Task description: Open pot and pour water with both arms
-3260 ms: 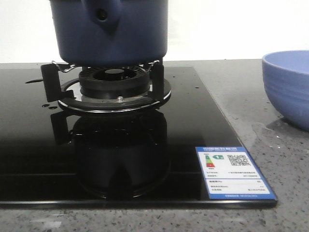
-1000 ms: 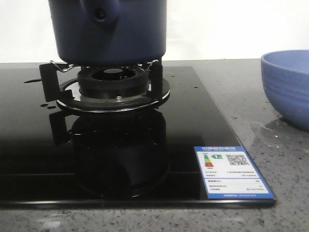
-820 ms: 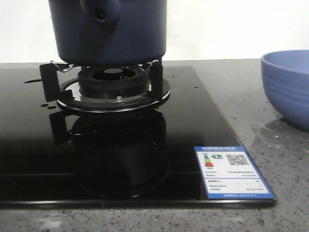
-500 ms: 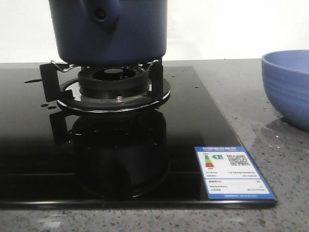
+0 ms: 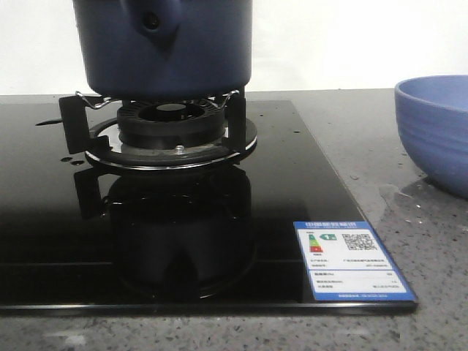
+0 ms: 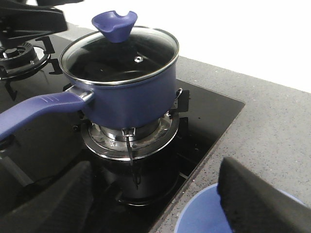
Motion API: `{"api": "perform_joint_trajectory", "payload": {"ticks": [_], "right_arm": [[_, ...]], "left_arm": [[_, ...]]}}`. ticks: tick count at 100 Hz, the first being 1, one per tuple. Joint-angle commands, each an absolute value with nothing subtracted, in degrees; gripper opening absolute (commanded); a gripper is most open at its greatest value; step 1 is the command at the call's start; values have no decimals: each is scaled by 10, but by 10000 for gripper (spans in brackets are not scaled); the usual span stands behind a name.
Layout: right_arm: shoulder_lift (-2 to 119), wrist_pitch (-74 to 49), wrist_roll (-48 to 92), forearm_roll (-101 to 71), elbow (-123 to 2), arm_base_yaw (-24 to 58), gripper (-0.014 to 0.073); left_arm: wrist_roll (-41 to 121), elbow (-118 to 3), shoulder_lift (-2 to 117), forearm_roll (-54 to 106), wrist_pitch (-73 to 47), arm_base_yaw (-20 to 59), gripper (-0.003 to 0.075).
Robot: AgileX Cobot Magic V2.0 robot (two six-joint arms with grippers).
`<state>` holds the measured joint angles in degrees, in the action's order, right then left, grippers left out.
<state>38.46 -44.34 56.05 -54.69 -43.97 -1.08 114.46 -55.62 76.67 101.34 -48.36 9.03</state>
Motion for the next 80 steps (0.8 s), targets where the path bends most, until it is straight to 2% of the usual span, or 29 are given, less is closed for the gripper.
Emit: {"api": "perform_joint_trajectory", "payload": {"ticks": [1, 49, 80], "right_arm": [[388, -420, 566, -577, -458, -9, 493], [388, -422, 566, -596, -458, -9, 493], [388, -420, 566, -597, -458, -9, 493]], "left_arm": [[1146, -590, 775, 1048, -512, 91, 547], [1154, -646, 850, 1044, -461, 135, 547], [1154, -646, 871, 1056, -490, 140, 545]]}}
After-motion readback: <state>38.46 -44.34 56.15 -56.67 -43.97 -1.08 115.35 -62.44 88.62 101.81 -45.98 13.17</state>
